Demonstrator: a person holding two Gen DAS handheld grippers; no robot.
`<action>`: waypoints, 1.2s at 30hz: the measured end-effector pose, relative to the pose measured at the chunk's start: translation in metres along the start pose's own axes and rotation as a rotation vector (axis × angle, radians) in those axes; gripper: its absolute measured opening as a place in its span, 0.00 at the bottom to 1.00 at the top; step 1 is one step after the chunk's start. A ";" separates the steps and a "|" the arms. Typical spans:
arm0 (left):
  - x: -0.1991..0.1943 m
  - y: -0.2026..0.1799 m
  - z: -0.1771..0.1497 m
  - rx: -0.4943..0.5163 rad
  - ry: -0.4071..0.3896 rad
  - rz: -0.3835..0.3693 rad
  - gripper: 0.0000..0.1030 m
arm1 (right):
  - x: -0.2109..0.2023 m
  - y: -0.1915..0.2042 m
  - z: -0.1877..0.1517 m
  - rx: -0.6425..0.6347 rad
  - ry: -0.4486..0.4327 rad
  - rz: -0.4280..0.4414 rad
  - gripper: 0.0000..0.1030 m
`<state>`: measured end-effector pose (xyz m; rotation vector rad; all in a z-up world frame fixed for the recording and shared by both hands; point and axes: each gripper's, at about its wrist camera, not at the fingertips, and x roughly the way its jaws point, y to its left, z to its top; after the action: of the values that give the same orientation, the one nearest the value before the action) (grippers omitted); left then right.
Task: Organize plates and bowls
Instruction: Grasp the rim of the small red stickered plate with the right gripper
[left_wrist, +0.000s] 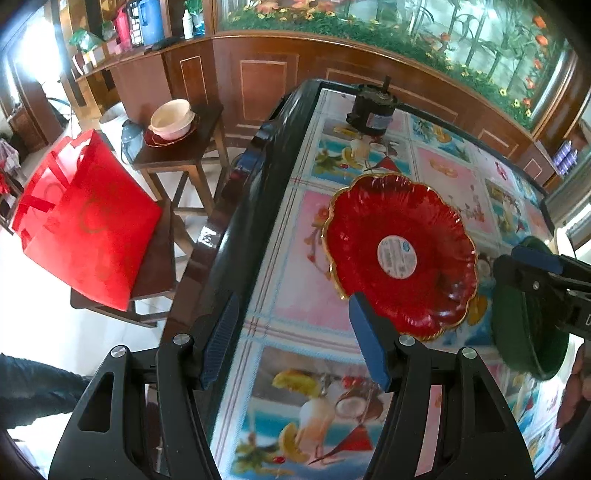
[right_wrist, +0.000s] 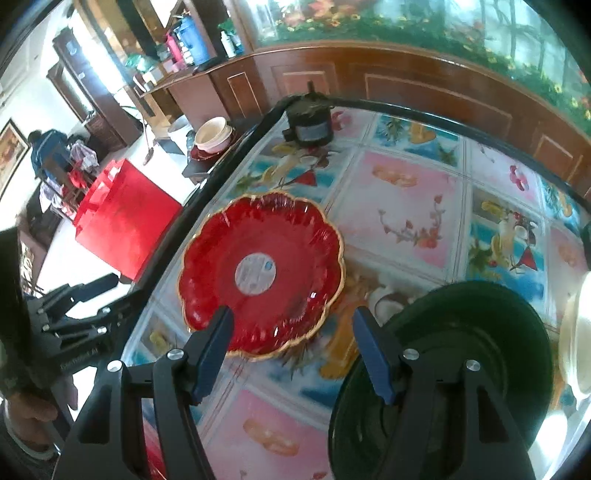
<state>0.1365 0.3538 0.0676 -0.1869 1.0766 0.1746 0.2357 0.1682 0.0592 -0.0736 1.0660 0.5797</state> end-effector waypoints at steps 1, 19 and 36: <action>0.002 -0.002 0.002 -0.003 0.003 0.001 0.61 | 0.002 -0.002 0.003 0.003 -0.002 0.005 0.65; 0.042 -0.018 0.022 -0.020 0.063 -0.013 0.61 | 0.042 -0.026 0.035 0.020 0.083 0.004 0.64; 0.062 -0.031 0.028 -0.022 0.095 -0.046 0.61 | 0.064 -0.027 0.036 0.016 0.162 0.021 0.32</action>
<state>0.1962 0.3333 0.0274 -0.2417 1.1639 0.1376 0.3000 0.1835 0.0175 -0.0970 1.2293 0.5914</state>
